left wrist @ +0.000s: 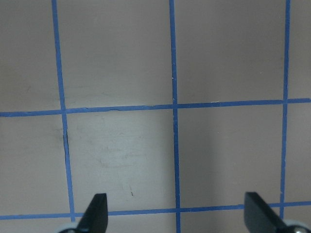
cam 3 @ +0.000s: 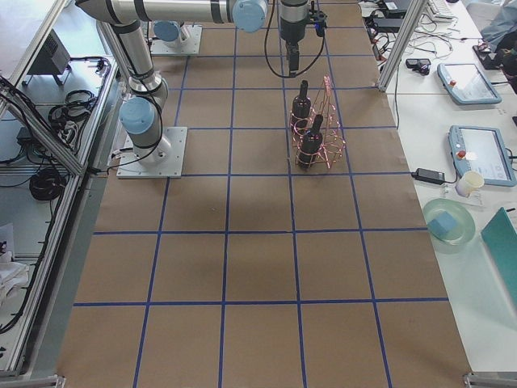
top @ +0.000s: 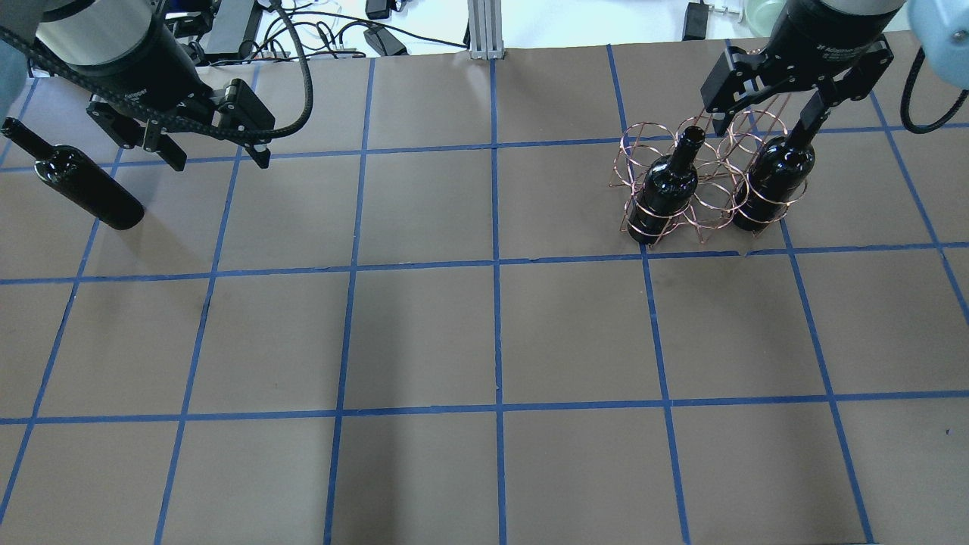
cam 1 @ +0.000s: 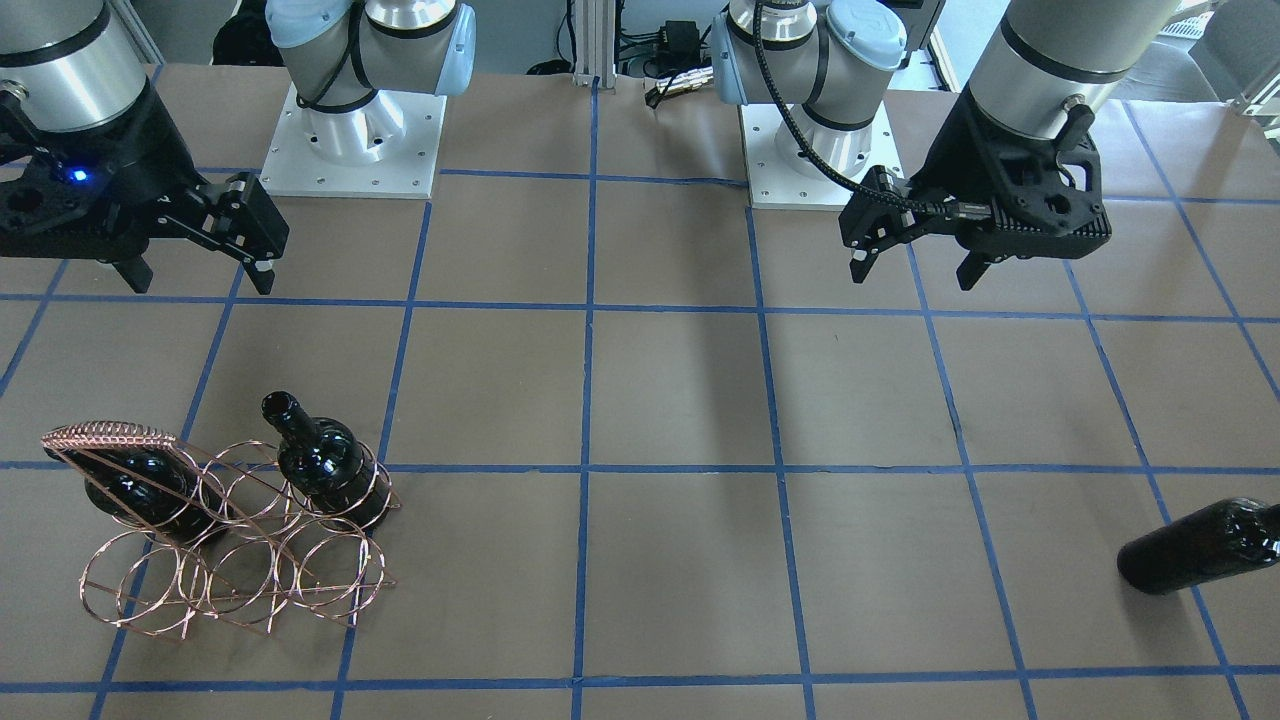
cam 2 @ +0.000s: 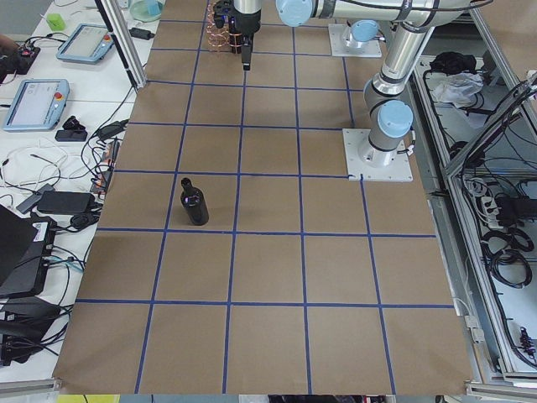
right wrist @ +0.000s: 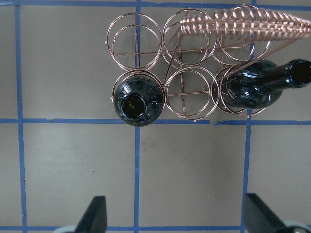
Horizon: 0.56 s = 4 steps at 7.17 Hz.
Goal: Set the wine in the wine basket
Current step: 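Move the left gripper toward the standalone dark wine bottle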
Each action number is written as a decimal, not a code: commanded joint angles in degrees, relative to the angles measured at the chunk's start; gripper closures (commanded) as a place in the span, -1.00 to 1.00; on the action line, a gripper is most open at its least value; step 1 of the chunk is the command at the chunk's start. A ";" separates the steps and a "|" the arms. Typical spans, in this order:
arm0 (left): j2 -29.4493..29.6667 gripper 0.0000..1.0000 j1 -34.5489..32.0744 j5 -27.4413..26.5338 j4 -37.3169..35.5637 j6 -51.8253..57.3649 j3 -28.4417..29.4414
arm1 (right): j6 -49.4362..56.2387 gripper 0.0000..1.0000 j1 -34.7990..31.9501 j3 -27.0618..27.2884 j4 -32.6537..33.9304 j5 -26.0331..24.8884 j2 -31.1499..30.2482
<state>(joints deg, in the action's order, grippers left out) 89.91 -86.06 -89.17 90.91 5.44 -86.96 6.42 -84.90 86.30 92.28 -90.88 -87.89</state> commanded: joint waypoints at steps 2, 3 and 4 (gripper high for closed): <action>-0.35 -1.00 0.36 -0.04 0.24 0.01 -0.14 | 0.00 -1.00 0.00 0.01 0.00 0.00 0.00; -0.35 -1.00 0.37 -0.04 0.58 0.01 -0.23 | 0.00 -1.00 0.00 0.01 0.00 0.00 0.00; -0.18 -1.00 0.89 0.05 0.33 0.09 -0.14 | 0.00 -1.00 0.00 -0.07 0.00 0.00 0.00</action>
<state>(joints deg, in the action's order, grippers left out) 89.61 -85.61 -89.19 91.31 5.47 -87.12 6.42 -84.90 86.30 92.29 -90.88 -87.89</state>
